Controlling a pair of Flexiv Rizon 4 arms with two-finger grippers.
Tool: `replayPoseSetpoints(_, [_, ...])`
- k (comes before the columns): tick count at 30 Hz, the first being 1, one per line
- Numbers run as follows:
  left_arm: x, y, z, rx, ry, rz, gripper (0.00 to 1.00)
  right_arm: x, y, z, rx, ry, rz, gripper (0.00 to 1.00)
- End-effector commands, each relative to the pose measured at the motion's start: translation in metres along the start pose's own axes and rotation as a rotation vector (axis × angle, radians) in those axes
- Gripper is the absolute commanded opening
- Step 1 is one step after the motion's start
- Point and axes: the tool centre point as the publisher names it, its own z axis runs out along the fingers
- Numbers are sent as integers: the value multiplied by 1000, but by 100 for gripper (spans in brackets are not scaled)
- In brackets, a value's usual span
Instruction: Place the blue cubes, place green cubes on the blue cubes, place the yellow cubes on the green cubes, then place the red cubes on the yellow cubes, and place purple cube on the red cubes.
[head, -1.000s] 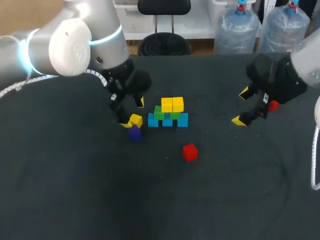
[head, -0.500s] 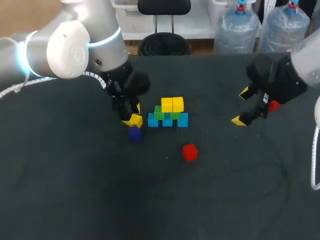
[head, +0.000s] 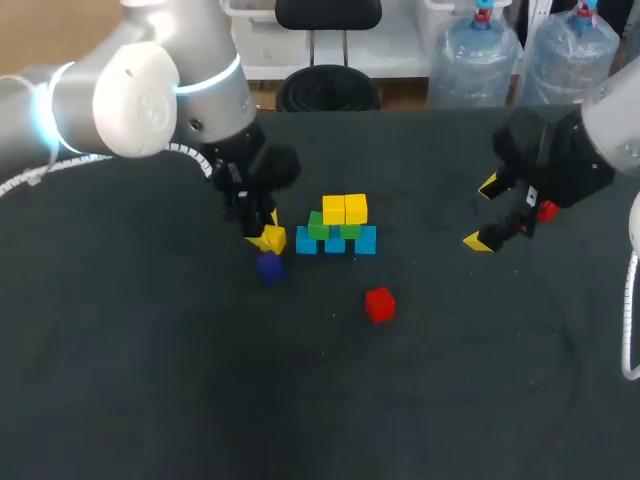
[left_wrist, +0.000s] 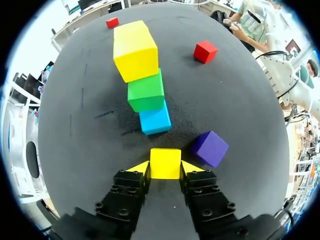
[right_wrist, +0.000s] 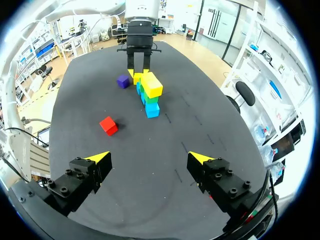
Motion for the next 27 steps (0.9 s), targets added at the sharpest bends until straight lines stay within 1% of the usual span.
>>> replayPoseSetpoints(1, [3, -3, -6, -14, -9, -24, 0, 0, -1, 1, -2, -1, -1, 100])
replayPoseSetpoints(6, [9, -4, -24, -50, -42, -75, 0, 0, -1, 1, -2, -1, -1, 100])
replayPoseSetpoints(9, [11, -4, -40, -71, -73, -126, 0, 0, -1, 1, -2, -1, -1, 100])
replayPoseSetpoints(11, [11, -5, -47, -83, -68, -156, 0, 0, -1, 1, -2, -1, -1, 100])
replayPoseSetpoints(19, [2, -9, -65, -106, -50, -202, 0, 0, -1, 1, -2, -1, -1, 100])
replayPoseSetpoints(23, [-4, -9, -71, -123, -31, -240, 0, 0, -1, 1, -2, -1, -1, 100])
replayPoseSetpoints(27, [-9, -10, -74, -135, -23, -256, 0, 0, -1, 1, -2, -1, -1, 100])
